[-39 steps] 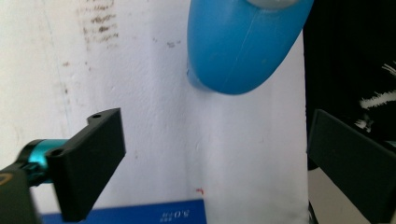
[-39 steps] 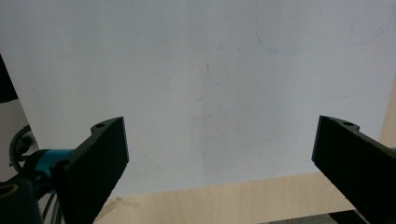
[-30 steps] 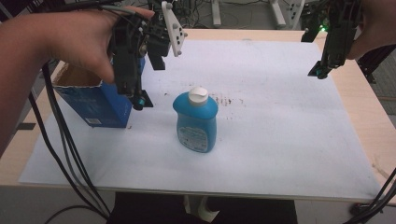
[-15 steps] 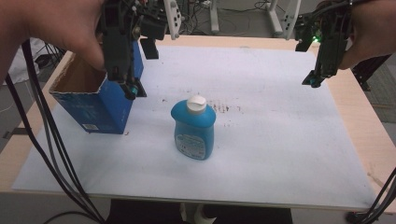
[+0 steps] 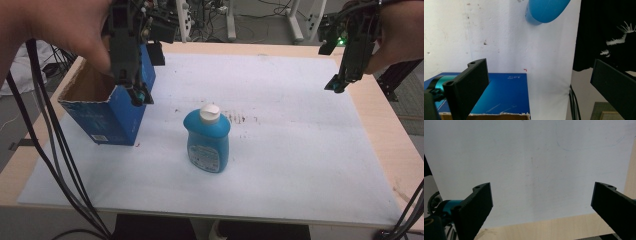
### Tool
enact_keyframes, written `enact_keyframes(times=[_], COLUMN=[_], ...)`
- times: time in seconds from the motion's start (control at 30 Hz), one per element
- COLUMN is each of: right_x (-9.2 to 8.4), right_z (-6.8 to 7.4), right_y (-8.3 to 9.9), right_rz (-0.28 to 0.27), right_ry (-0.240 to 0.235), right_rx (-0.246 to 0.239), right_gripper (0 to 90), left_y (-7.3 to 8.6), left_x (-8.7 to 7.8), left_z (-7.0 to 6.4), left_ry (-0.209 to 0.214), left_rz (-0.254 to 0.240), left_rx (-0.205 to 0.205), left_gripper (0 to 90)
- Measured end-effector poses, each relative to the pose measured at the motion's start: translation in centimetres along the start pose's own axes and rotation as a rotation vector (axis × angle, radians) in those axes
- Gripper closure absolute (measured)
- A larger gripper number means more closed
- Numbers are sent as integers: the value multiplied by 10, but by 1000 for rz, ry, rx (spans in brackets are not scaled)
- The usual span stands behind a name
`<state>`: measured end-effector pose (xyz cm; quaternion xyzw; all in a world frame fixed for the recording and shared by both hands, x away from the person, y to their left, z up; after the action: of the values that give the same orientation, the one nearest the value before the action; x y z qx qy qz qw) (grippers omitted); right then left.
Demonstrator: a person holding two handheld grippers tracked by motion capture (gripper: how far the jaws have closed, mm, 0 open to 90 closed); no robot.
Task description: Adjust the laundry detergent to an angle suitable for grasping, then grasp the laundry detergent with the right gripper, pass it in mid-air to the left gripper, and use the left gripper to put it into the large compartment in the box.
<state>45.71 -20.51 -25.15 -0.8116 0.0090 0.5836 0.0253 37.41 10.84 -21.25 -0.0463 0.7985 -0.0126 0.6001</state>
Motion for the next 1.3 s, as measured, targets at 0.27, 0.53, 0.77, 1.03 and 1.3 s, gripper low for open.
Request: enact_keyframes(times=[0.27, 0.53, 0.77, 1.03, 1.3], right_x=[-4, -5, -3, -8, -14], right_z=[0, 1, 2, 13, 33], right_y=[2, 2, -1, 1, 7], right_rz=[3, 5, 7, -10, -69], right_ry=[5, 8, 7, 7, -35], right_rx=[8, 7, -3, -2, 52], right_gripper=[30, 30, 30, 30, 30], left_y=[-1, 1, 2, 1, 0], left_x=[-1, 0, 4, 6, 7], left_z=[-2, -1, 1, 1, -1], left_ry=[-17, -23, -20, -15, -21], left_rz=[2, 10, 19, 25, 33], left_rx=[8, 5, 21, 24, 24], left_gripper=[17, 17, 17, 17, 17])
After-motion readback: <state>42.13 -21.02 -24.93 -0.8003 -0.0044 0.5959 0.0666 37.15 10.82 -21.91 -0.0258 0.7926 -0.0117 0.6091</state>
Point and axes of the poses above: each handheld gripper's, and its own axes: x roughly forward along the jaws, y roughly out of its underside, z roughly to its left, the point moved 1 cm from there along x, roughly forward along the jaws, and after that the axes turned 12 degrees about y, right-handed, at the moved point
